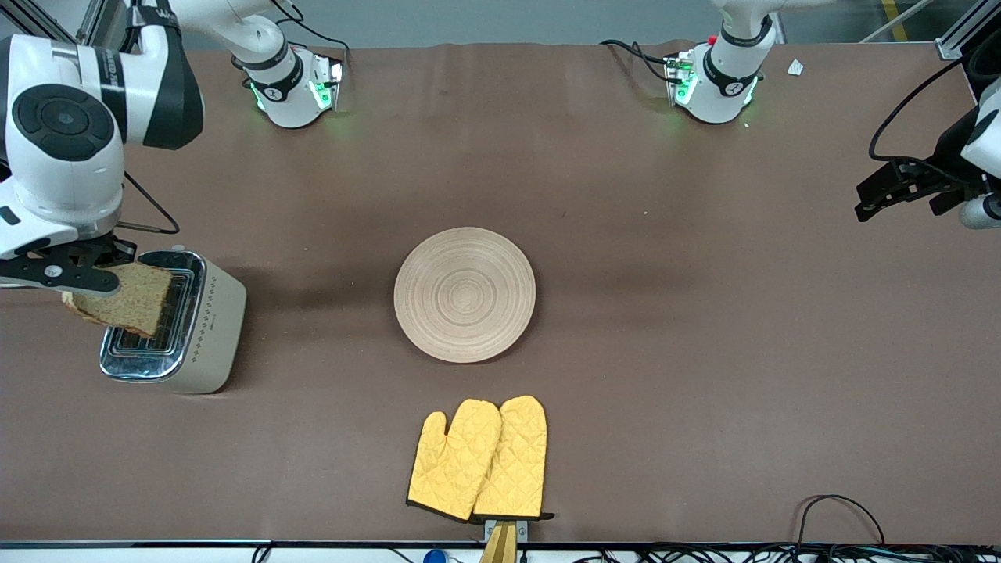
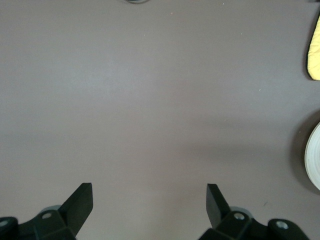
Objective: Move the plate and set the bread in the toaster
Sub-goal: 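Lift the bread with the right gripper and carry it over the toaster, then lower the bread into the toaster slot with the right gripper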
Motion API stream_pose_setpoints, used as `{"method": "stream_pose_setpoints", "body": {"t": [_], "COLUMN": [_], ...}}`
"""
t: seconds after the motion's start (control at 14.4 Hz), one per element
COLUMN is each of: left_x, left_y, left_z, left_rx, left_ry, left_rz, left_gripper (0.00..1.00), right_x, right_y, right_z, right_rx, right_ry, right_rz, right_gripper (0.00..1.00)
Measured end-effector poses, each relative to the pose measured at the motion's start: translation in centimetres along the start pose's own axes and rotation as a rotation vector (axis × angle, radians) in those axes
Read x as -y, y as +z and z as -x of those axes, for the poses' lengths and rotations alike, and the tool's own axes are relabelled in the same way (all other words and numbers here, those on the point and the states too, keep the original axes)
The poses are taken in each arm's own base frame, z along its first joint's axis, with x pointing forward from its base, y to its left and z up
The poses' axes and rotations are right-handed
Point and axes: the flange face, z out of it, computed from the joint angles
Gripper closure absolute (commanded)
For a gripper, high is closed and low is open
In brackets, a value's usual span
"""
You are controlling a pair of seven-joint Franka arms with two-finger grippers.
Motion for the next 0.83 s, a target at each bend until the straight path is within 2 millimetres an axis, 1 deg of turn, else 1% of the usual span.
{"method": "stream_pose_setpoints", "body": {"t": [0.21,0.35,0.83], "left_x": [0.0,0.0,-0.2], "left_y": [-0.1,-0.1,-0.1], "left_z": [-0.1,-0.1,-0.1], "left_rx": [-0.007,-0.007,-0.006], "left_ry": [0.000,0.000,0.000], "left_rz": [0.002,0.004,0.021], "left_gripper": [0.00,0.00,0.00], "right_x": [-0.3,-0.1,1.1], "right_y": [2.4,3.3,4.4], "right_z": [0.1,0.2,0.2], "right_rx": [-0.018,-0.015,0.002], "right_ry": [-0.008,-0.015,-0.037], "right_rz": [0.003,0.001,0.004], "right_gripper": [1.00,1.00,1.00]}}
